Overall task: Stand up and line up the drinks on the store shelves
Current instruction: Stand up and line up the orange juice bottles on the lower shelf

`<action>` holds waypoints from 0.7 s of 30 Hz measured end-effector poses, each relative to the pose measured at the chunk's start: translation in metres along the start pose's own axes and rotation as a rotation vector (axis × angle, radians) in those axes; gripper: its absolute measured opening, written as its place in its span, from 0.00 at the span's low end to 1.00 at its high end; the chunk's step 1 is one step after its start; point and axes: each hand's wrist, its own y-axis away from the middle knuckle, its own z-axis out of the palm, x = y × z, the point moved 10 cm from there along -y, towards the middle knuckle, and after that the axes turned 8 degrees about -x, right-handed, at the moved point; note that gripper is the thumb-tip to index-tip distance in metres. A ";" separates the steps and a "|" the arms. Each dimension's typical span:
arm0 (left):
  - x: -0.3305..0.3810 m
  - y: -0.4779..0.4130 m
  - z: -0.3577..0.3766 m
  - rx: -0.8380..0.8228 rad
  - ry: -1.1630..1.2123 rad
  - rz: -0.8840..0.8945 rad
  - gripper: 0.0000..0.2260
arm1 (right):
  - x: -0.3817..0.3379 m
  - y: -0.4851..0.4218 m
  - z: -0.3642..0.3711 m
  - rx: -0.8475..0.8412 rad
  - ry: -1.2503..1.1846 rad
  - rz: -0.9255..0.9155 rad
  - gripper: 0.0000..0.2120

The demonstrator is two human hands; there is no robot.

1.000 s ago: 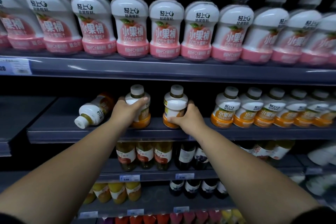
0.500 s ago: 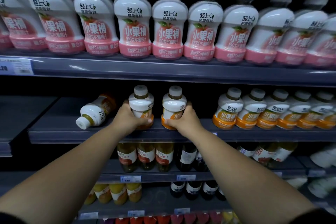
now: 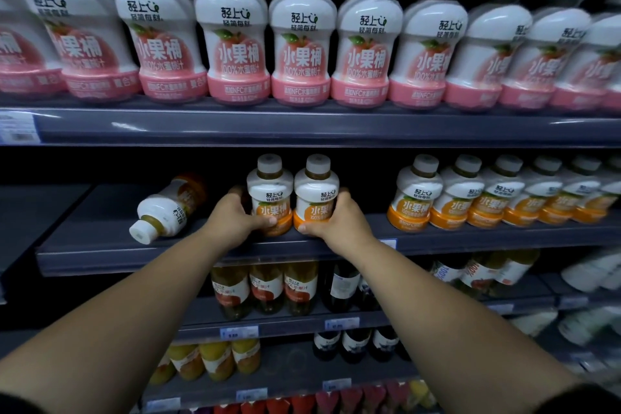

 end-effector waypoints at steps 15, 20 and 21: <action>0.042 -0.012 0.063 -0.054 -0.084 0.051 0.29 | 0.035 0.017 -0.056 0.075 0.026 0.033 0.33; 0.046 -0.016 0.077 -0.071 -0.087 0.044 0.29 | 0.048 0.033 -0.067 0.098 -0.047 -0.043 0.34; 0.048 -0.015 0.081 -0.072 -0.087 0.044 0.29 | 0.051 0.037 -0.072 0.116 -0.076 -0.058 0.37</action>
